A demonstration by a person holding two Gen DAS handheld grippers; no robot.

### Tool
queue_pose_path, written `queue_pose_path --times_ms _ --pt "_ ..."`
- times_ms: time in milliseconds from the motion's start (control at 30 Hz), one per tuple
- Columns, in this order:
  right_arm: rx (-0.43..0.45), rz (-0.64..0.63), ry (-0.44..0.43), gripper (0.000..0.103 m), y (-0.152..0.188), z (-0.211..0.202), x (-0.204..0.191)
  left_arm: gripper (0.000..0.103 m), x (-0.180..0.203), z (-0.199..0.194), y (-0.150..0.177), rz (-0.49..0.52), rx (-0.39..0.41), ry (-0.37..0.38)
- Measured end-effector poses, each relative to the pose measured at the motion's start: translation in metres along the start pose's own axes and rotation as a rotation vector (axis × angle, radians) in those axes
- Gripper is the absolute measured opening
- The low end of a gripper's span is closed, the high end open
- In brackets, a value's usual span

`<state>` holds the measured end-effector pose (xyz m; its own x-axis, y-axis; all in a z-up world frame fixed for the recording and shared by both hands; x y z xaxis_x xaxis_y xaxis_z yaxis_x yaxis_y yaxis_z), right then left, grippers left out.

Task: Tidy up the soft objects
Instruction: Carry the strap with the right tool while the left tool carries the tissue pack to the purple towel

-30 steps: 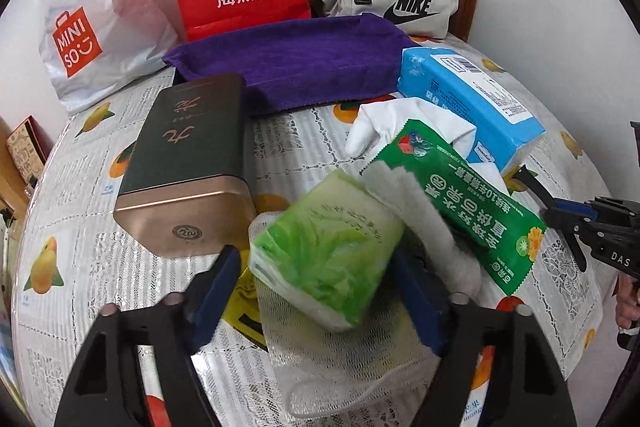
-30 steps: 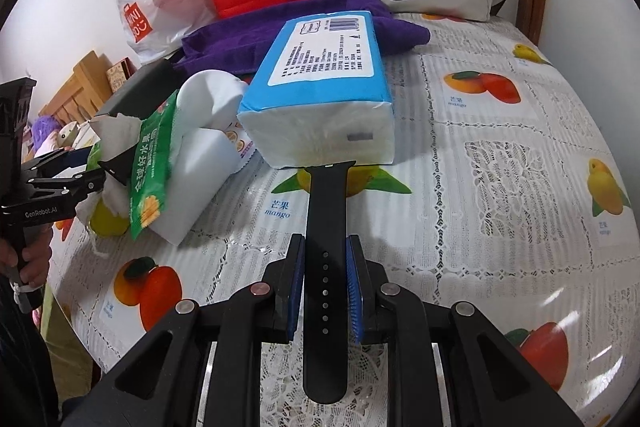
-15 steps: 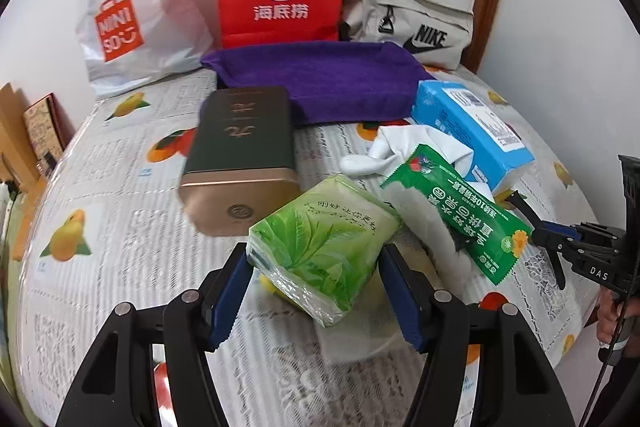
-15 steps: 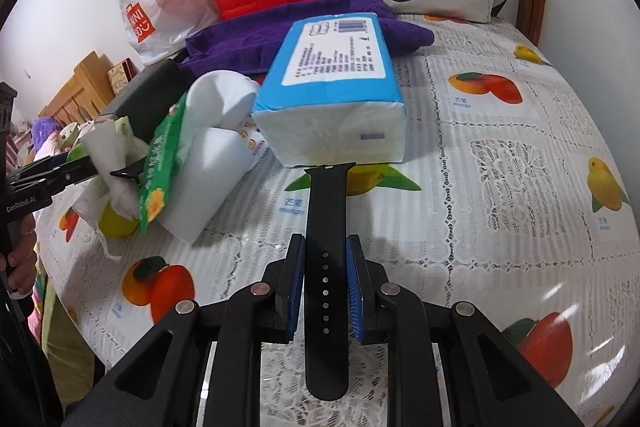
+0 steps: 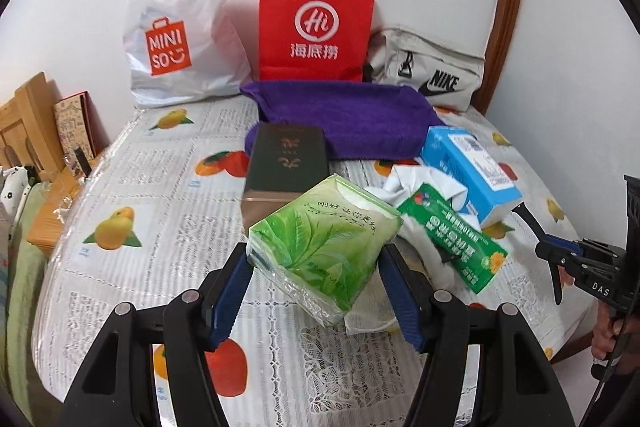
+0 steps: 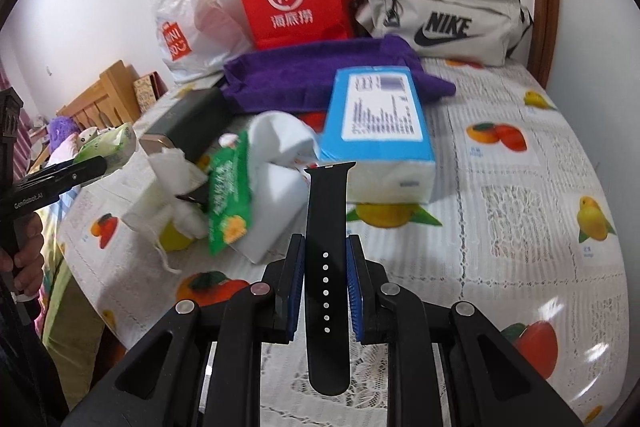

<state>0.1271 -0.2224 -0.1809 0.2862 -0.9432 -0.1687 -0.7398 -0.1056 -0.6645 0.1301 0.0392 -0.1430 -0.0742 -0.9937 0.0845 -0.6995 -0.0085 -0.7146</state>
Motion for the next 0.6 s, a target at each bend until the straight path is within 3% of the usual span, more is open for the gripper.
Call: queue_pose_path --times_ms 600 --pt "0.097 -0.043 -0.020 0.020 -0.071 -0.022 -0.020 0.063 0.004 -0.024 -0.048 -0.028 0.067 -0.002"
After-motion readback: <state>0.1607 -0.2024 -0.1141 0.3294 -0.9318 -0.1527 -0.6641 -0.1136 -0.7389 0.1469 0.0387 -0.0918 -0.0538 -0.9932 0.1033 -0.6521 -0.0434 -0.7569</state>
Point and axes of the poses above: each gripper's, at about its wrist camera, not at the fingertips, and z roughly the way its jaws point, x to its right, y to its underside, the point moved 8 cm from there along z, roughly the way its jaws point, and after that the axes turned 1 degree about -y, right-handed, at the moved point
